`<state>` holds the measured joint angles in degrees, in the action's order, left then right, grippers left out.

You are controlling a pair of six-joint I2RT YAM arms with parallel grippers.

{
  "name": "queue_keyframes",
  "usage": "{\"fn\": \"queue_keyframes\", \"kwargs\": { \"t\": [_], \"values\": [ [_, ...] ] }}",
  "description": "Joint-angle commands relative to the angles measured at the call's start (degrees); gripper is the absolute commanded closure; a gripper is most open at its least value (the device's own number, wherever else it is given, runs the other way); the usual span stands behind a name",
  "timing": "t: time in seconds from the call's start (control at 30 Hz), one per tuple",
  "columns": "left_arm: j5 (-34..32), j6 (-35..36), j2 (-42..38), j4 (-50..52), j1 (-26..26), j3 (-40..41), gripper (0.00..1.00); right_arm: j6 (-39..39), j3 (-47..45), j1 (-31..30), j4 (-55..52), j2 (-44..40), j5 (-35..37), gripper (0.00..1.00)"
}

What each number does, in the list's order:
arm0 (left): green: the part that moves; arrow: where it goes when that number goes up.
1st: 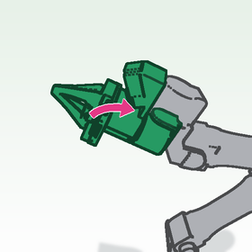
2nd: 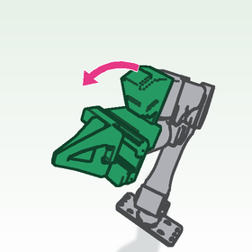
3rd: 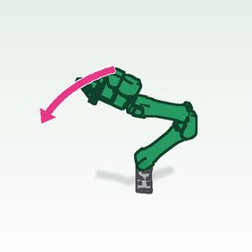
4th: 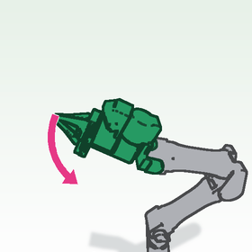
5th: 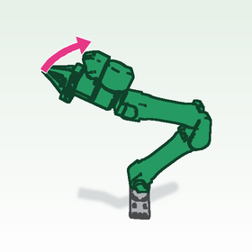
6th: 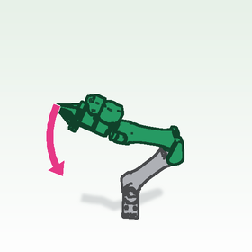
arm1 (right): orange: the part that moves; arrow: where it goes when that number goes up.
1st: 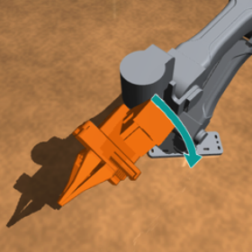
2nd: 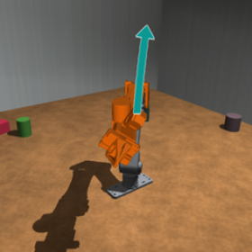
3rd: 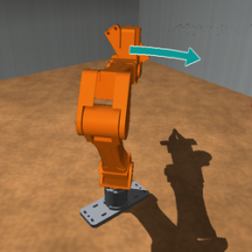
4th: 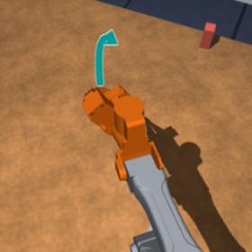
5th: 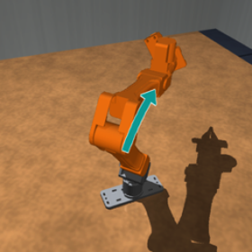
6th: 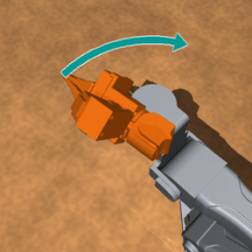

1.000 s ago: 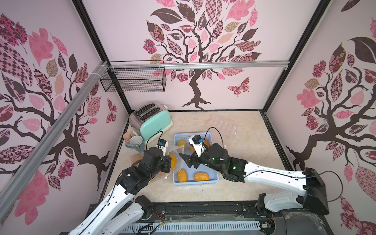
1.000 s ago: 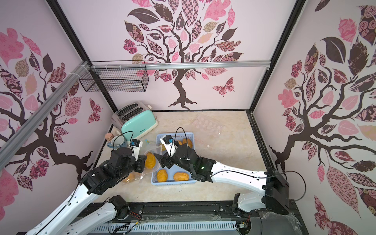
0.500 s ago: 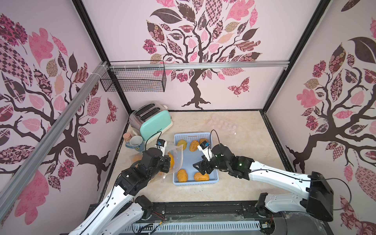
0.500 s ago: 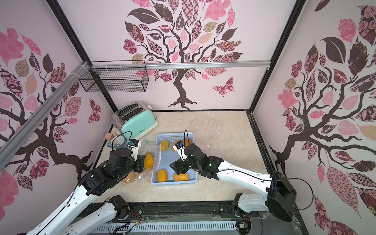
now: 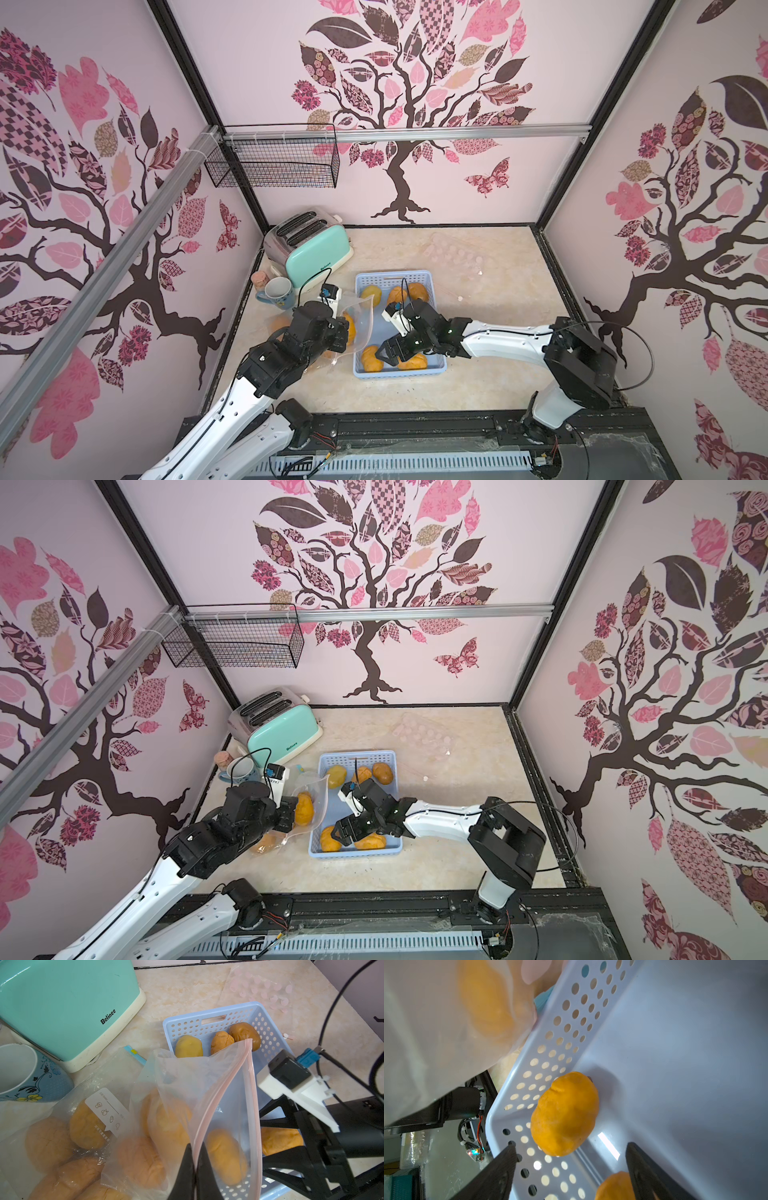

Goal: Put the potatoes into a zipper bag and zip it
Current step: Pick up the potato from the basket.

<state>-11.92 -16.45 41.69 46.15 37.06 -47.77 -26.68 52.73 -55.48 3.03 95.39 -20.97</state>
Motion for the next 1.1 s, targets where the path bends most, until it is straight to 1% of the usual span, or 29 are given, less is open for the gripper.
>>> {"fn": "queue_keyframes", "kwargs": {
  "t": [0.0, 0.2, 0.37, 0.47, 0.83, 1.07],
  "values": [
    [-0.2, 0.3, -0.2, -0.3, 0.1, 1.2, 1.0, -3.4, 2.1, -0.2, 4.4, 3.2, -3.5, 0.15],
    [0.2, 0.4, -0.3, -0.4, 0.1, 1.3, 1.0, -4.4, 3.8, -0.3, 5.6, 8.0, -6.0, 0.16],
    [0.5, 0.5, -0.1, -0.3, 0.1, 1.2, 1.0, -4.4, 3.9, -0.5, 6.2, 10.1, -6.4, 0.17],
    [0.5, 0.5, -0.3, -0.4, 0.1, 1.3, 1.0, -4.4, 4.3, -0.5, 6.5, 11.5, -7.1, 0.19],
    [0.8, 0.6, -0.1, -0.3, 0.1, 1.2, 1.0, -3.5, 6.7, -0.7, 6.6, 16.2, -11.3, 0.33],
    [0.7, 0.7, -0.3, -0.3, 0.1, 1.3, 1.0, -2.2, 6.4, -0.8, 6.7, 14.0, -8.8, 0.43]
  ]
}}
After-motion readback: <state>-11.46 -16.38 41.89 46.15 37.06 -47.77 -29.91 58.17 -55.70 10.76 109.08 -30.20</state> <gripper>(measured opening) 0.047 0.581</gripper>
